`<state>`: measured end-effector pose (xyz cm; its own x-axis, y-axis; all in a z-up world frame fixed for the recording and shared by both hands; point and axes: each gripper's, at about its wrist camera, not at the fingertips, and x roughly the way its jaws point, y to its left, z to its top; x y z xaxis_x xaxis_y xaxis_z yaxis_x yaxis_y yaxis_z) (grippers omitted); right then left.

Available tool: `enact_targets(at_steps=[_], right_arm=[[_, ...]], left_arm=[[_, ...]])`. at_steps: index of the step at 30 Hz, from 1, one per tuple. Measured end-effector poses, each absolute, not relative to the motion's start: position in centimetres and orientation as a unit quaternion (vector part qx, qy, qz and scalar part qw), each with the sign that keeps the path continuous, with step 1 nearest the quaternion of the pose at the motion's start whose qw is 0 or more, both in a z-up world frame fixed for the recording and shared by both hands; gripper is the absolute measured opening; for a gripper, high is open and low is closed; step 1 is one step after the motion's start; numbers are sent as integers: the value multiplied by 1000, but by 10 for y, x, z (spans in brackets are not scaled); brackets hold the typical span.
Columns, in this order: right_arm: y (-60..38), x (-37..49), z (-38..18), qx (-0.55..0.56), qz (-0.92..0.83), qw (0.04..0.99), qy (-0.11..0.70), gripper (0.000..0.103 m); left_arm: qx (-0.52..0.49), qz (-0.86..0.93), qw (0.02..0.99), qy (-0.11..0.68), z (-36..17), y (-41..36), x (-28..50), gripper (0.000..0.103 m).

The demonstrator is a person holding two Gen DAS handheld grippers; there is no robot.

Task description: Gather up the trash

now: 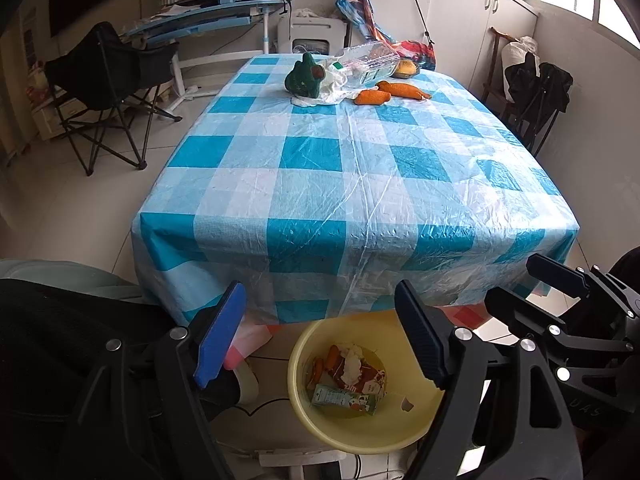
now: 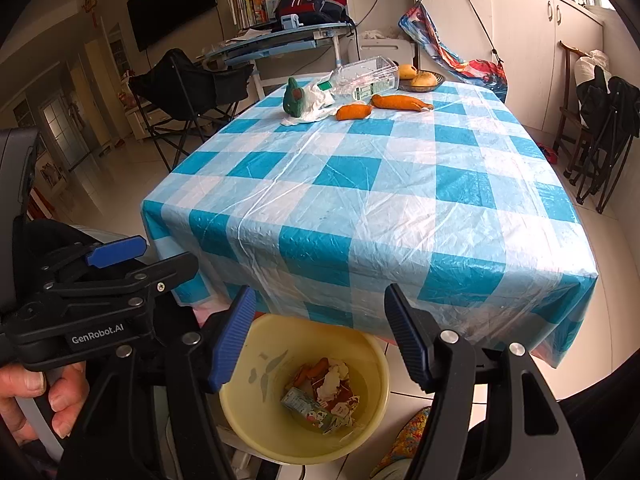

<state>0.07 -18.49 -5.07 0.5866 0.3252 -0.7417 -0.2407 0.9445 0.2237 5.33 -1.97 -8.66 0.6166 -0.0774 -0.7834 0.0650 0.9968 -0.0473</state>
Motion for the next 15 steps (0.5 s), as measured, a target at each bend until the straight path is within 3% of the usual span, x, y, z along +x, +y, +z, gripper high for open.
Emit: enact_targets(at_steps=[15], right_arm=[[-187,5,-50,45,153,893,421,65]], left_arm=[[-10,-34,907,419,-77,-20,55,76]])
